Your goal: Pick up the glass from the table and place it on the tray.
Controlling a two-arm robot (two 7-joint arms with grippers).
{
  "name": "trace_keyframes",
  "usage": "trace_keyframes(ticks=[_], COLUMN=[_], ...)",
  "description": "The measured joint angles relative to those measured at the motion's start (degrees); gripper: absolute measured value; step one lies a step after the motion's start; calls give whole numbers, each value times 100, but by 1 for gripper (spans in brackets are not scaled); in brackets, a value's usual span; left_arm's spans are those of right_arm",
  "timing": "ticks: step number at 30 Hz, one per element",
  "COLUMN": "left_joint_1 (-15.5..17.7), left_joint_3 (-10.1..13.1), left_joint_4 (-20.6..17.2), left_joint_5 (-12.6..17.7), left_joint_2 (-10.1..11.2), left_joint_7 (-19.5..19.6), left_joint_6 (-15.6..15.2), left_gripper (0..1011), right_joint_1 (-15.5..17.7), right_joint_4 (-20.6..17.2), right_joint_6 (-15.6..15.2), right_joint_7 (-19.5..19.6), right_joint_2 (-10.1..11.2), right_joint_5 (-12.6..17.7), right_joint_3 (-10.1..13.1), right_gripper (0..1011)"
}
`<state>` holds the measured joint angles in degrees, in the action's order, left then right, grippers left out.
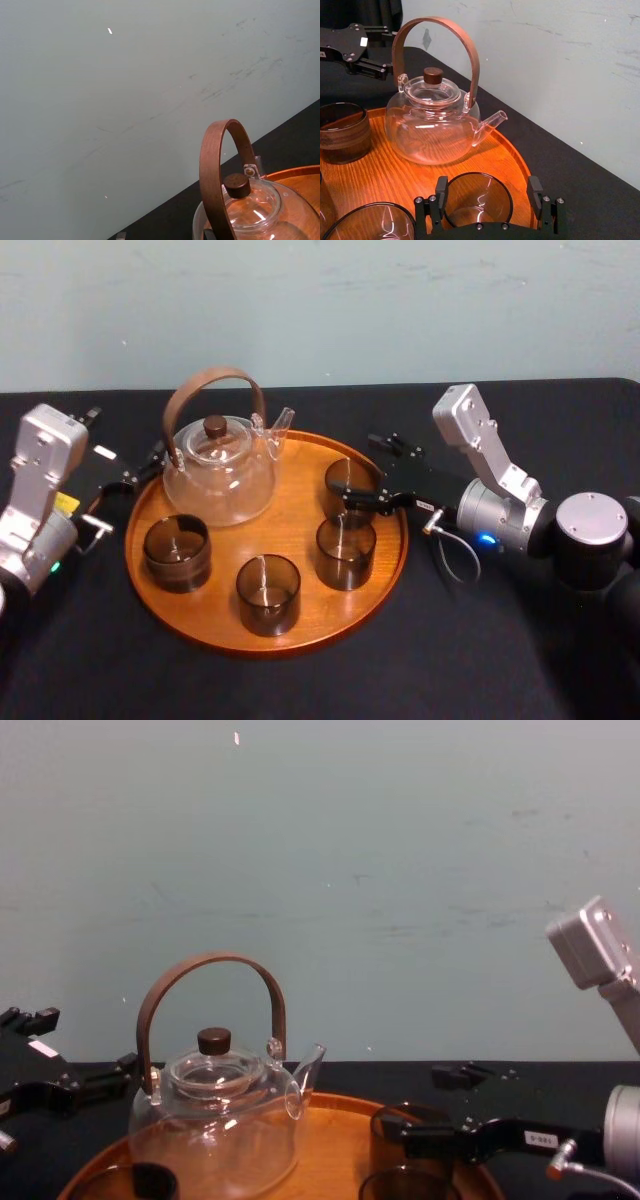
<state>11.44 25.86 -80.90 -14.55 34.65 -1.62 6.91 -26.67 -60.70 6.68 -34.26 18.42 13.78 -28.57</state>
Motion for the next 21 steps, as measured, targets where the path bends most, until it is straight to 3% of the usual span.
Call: trace_keyframes(ticks=[11,21], left_joint_1=[-1,-1], left_joint_3=[0,0], left_joint_4=[0,0], left_joint_5=[0,0], left_joint_2=[0,0], left_joint_7=[0,0], left_joint_6=[0,0], left_gripper=[1001,1001], right_joint_1=[26,224], right_joint_4=[-35,-579], right_joint_6=[-2,-38], right_joint_7=[-6,1], right_joint_2=[14,221], right_joint_5=[34,191], right_joint_3=[13,143], right_gripper=[1002,1002])
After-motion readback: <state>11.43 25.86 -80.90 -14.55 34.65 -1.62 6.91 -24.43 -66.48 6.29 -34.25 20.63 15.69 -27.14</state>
